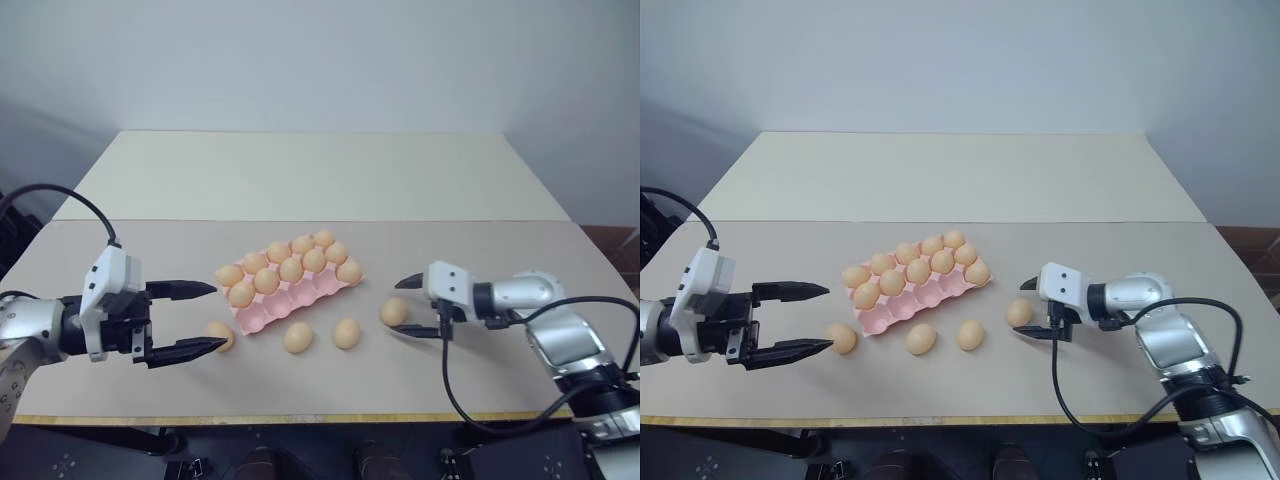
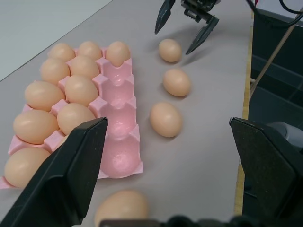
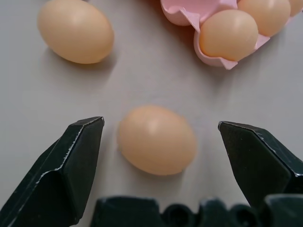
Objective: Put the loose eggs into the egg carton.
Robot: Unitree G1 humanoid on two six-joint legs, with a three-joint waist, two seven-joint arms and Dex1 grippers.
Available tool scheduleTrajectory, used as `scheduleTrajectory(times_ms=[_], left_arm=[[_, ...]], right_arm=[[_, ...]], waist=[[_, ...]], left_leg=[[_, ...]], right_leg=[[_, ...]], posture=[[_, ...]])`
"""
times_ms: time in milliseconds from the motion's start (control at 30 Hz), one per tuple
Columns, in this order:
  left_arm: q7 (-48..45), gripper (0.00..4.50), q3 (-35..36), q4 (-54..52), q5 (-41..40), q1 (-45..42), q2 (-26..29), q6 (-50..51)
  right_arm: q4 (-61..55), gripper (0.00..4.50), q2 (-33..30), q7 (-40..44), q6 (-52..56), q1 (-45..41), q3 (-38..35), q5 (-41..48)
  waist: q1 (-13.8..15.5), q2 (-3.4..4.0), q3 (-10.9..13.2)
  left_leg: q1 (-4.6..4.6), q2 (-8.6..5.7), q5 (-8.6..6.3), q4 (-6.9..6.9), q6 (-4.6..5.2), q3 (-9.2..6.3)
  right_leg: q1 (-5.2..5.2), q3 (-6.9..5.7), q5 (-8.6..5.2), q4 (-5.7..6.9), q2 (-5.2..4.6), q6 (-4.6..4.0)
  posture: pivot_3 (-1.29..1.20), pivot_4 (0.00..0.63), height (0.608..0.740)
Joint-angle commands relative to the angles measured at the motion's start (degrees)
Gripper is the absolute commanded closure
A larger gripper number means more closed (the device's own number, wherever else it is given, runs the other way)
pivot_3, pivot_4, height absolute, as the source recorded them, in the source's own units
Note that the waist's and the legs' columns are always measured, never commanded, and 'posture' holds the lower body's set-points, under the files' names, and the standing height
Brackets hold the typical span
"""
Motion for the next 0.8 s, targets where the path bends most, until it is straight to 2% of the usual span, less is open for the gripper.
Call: scheduleTrajectory(times_ms=[33, 67, 167, 233, 367, 533, 633, 800], left_arm=[[0.0, 0.00, 1.4, -0.9, -0.7, 0.6, 0.1, -0.2], [0.0, 0.00, 1.6, -0.9, -0.6, 1.0, 0.1, -0.3], [0.2, 0.00, 2.7, -1.1, -0.4, 2.4, 0.0, -0.4], [0.7, 0.00, 3.8, -0.8, -0.4, 3.2, -0.1, -0.3], [1.8, 0.00, 7.3, 1.7, -1.9, 3.1, -0.9, 0.3], [6.9, 0.00, 9.4, 4.3, -6.6, -2.4, -3.6, 2.3], [9.5, 0.00, 9.1, 3.8, -7.8, -4.0, -5.4, 2.9], [9.6, 0.00, 8.4, 2.2, -7.3, -2.6, -5.0, 2.8]], right_arm=[[2.5, 0.38, 0.6, -0.5, -0.7, -1.7, 0.2, -1.3], [2.9, 0.59, 0.9, -0.4, -0.8, -1.7, 0.3, -1.3], [3.6, 1.60, 1.7, -0.7, -1.8, -1.5, 0.2, -1.8], [2.0, 2.02, 2.0, -1.3, -0.2, -1.6, -1.0, -0.9], [-2.4, 2.16, 3.2, -1.5, 3.6, -2.9, -3.6, 3.3], [-4.6, 2.16, 7.8, -3.1, 5.9, -9.2, -2.9, 4.8], [-3.9, 2.16, 10.9, -4.2, 6.8, -12.3, -1.7, 4.6], [0.5, 2.16, 15.3, -7.6, 4.9, -14.5, 2.2, 0.0]], waist=[[0.0, 0.00, 0.0], [0.0, 0.00, 0.0], [0.0, 0.00, 0.0], [-0.1, 0.00, 0.0], [-0.2, 0.01, 0.0], [-0.2, 0.01, 0.0], [-0.2, 0.01, 0.0], [-0.1, 0.00, 0.0]], left_leg=[[-0.01, 0.00, 0.00, 0.00, 0.00, 0.00], [-0.04, 0.00, 0.00, 0.00, 0.00, 0.00], [-0.04, 0.00, 0.00, 0.00, 0.00, 0.00], [-0.01, 0.00, 0.00, 0.00, 0.00, 0.00], [0.00, 0.01, 0.00, 0.00, 0.00, 0.00], [0.03, 0.01, 0.00, 0.00, 0.00, -0.02], [-0.02, 0.01, 0.00, 0.00, 0.00, -0.05], [-0.05, 0.01, 0.00, 0.00, 0.00, -0.07]], right_leg=[[-0.01, 0.00, 0.00, -0.01, 0.00, 0.00], [-0.02, 0.00, 0.00, -0.02, -0.01, 0.00], [-0.04, 0.00, 0.00, -0.01, -0.01, 0.00], [-0.01, 0.00, 0.00, 0.01, -0.01, 0.00], [-0.03, 0.00, 0.00, 0.03, 0.00, 0.00], [-0.01, 0.00, 0.01, 0.08, 0.01, -0.01], [-0.03, -0.02, 0.01, 0.07, 0.00, -0.01], [-0.06, -0.05, 0.01, 0.05, -0.02, -0.02]], posture=[[0.00, 0.150, 0.740], [0.00, 0.150, 0.740], [0.00, 0.150, 0.740], [0.00, 0.150, 0.740], [0.00, 0.150, 0.740], [0.00, 0.150, 0.740], [0.00, 0.150, 0.740], [0.00, 0.150, 0.740]])
